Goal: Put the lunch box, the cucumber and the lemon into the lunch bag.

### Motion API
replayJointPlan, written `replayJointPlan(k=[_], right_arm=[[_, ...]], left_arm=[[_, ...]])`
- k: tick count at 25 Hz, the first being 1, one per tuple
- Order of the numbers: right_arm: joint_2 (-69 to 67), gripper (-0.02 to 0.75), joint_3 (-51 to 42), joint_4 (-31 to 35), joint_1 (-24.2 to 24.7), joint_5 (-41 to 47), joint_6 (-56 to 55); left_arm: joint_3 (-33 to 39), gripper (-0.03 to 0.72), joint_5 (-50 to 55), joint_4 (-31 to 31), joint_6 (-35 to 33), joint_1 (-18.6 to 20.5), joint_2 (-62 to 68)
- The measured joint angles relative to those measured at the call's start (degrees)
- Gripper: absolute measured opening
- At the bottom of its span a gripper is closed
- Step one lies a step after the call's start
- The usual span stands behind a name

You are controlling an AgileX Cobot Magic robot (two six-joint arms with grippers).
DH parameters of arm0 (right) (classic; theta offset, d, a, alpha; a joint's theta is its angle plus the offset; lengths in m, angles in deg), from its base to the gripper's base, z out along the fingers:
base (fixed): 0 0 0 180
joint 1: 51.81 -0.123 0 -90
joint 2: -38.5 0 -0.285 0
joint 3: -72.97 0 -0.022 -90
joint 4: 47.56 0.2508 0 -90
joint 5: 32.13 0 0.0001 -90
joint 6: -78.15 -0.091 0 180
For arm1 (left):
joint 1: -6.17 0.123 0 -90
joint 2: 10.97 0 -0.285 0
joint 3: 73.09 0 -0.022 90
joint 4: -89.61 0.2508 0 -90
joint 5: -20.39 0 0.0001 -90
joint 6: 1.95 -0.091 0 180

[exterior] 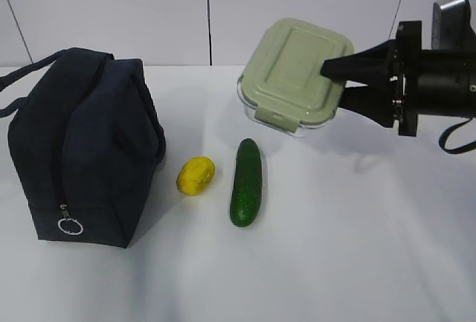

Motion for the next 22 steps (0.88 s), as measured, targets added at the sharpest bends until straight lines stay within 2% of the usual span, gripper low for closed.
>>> replayJointPlan(k=[14,22], right_arm=[[0.0,0.358,10.33,0.62,-5.37,1.33,-4.21],[0.0,0.358,10.94,0.62,-9.2,1.65,-4.72]], left_arm=[[-16.75,0.4,2.29,0.0,-1.17,0.0,18.91],[-23.77,0.4,2.79,-4.36,-4.16,0.0,30.08]])
